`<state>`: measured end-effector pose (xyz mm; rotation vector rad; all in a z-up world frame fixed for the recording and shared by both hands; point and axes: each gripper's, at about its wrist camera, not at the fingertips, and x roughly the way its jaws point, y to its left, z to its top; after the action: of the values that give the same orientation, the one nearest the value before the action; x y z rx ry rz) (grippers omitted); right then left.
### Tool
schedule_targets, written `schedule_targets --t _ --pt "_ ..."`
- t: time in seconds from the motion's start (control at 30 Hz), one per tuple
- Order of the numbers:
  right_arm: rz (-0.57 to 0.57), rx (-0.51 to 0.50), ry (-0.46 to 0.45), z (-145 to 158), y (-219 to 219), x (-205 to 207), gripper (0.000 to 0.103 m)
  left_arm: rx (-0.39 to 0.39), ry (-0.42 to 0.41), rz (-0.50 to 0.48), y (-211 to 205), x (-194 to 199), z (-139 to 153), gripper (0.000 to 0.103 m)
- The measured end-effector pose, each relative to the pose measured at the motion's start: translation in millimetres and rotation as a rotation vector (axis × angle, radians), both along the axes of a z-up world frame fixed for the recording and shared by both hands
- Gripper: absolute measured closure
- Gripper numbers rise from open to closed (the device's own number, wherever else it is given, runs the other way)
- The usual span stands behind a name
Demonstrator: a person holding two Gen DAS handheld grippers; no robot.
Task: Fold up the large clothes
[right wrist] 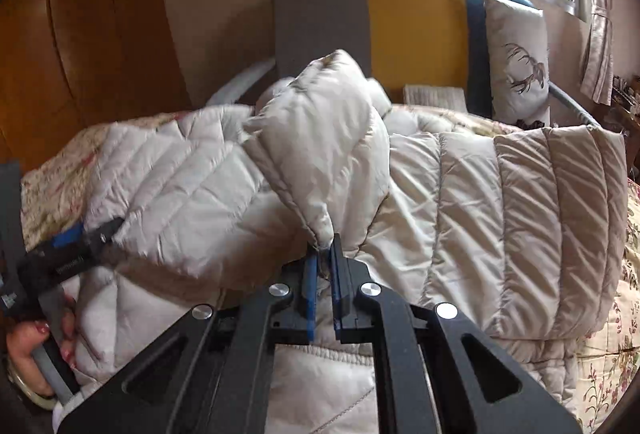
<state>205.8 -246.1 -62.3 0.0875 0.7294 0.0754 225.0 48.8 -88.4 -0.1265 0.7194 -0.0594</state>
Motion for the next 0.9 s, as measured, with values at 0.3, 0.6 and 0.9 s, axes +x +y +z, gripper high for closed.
schedule_targets --t 0.3,0.6,0.9 --pt "-0.038 -0.002 -0.085 6 -24 -51 0.017 -0.029 -0.002 -0.024 -1 -6 21 0.004" --pt "-0.620 -0.039 -0.068 -3 -97 -89 0.002 -0.146 -0.059 -0.342 -84 -14 92 0.004" --pt "-0.710 0.303 -0.066 -36 -155 -118 0.002 -0.154 0.269 -0.446 -182 50 29 0.064"
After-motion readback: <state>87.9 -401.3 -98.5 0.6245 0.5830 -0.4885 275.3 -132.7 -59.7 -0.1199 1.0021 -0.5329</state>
